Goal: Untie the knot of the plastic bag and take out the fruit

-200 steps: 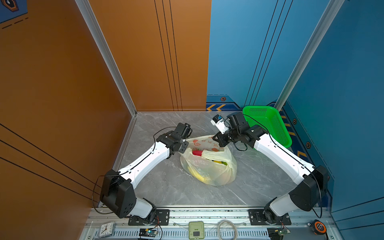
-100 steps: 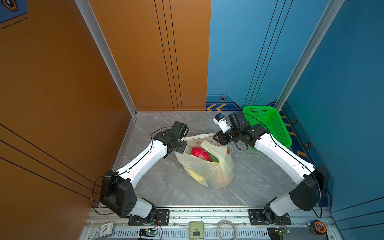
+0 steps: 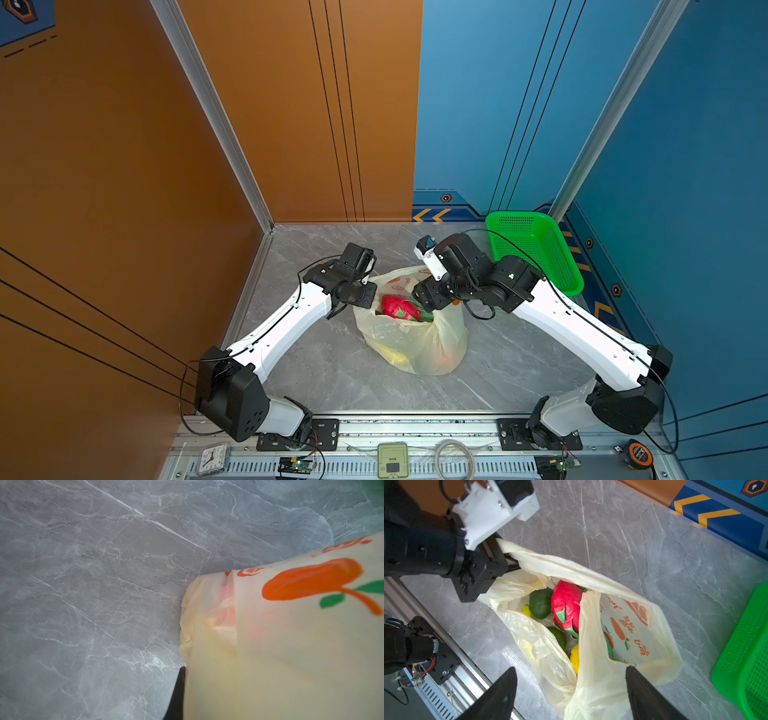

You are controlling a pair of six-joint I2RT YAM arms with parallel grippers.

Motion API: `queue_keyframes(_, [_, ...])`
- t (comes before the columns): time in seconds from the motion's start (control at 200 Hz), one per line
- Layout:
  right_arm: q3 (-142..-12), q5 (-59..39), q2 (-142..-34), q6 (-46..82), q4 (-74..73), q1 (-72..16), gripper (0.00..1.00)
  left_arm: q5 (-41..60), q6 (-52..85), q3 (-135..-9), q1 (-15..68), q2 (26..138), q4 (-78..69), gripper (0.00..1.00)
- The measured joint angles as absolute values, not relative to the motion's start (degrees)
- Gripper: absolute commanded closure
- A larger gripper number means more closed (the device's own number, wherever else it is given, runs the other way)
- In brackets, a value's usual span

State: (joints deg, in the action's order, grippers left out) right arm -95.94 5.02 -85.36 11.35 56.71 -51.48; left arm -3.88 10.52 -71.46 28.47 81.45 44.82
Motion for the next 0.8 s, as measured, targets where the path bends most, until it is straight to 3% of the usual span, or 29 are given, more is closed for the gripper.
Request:
queue_keyframes(0.32, [-92.9,22.5,-91.6,7.7,56.6,-58.9,0.07,-0.9,11.7,-72.5,28.4,81.4,45.9,1.00])
queue_keyframes(0.471, [-90.5,28.5,-95.9,4.4,54.0,-59.3,0.11,0.1,12.0,-72.7,28.1,81.2,46.0,1.00])
queue_keyframes(0.566, [-88.2,32.5,-97.3,2.2,51.5,-59.3,0.25,0.6,12.1,-72.7,27.8,81.0,46.0,1.00])
queue_keyframes(0.651, [-87.3,36.8,-99.0,-0.7,49.6,-59.3,0.58,0.8,12.5,-72.7,27.7,80.9,46.1,1.00])
queue_keyframes(0.796, [-86.5,42.7,-101.3,-3.2,47.2,-59.3,0.90,1.5,13.0,-72.7,27.5,80.7,46.1,1.00])
